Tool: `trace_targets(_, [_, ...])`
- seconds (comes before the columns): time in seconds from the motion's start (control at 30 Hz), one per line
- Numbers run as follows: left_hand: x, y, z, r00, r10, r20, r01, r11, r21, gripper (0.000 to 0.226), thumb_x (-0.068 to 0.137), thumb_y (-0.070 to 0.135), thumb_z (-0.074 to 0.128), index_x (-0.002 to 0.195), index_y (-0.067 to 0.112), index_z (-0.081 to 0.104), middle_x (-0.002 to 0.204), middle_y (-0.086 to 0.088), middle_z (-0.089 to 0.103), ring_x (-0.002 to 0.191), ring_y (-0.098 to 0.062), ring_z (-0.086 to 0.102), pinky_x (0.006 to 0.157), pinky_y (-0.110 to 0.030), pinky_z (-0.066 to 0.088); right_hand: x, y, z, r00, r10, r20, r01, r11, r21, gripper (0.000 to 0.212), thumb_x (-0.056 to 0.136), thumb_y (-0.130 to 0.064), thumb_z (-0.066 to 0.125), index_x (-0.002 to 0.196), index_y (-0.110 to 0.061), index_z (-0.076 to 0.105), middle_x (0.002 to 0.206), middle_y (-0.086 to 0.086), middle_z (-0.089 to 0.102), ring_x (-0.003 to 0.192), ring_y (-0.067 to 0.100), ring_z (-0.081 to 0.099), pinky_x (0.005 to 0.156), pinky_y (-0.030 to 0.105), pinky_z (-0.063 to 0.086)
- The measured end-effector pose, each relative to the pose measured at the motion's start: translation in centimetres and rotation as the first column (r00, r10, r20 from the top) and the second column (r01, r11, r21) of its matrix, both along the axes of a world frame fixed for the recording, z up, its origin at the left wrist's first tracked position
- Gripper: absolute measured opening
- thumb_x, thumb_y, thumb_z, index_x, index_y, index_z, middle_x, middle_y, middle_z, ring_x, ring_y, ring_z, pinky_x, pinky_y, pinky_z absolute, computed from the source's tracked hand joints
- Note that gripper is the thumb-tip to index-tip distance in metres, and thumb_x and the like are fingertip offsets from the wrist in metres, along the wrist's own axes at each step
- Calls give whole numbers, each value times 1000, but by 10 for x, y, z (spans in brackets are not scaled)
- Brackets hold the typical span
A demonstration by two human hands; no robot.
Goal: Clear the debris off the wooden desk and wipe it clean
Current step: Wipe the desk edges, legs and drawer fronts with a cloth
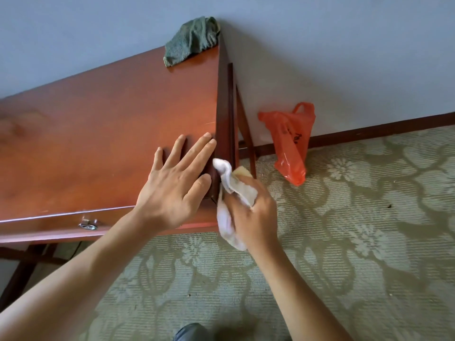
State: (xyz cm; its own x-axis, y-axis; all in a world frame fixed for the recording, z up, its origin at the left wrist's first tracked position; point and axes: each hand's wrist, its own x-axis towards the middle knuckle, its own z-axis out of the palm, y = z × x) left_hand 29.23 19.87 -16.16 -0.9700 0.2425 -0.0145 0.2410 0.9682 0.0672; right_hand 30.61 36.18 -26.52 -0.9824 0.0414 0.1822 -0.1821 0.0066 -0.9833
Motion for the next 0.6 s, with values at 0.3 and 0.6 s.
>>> trace_targets(0.3, [2,2,-1,1000,1,0,-1,1000,7,67,99,54,10,165,41,3,169,30,-8,160,-17,-13,127,-59,-2,-10,-2,8,1000,-13,-17,14,999,52,18,94,-48,66,99,-32,70,90,-9,70,83,8,69,68,29,55])
trace_targets(0.6, [3,5,0,1000,20,-5,-20,1000,20,69,96,51,14,164,44,2,168,30,-8,160,-16,-13,128,-58,-2,-35,-5,7,999,-38,29,32,985,171,14,94,-47,60,86,-36,59,84,-7,64,80,7,64,68,29,51])
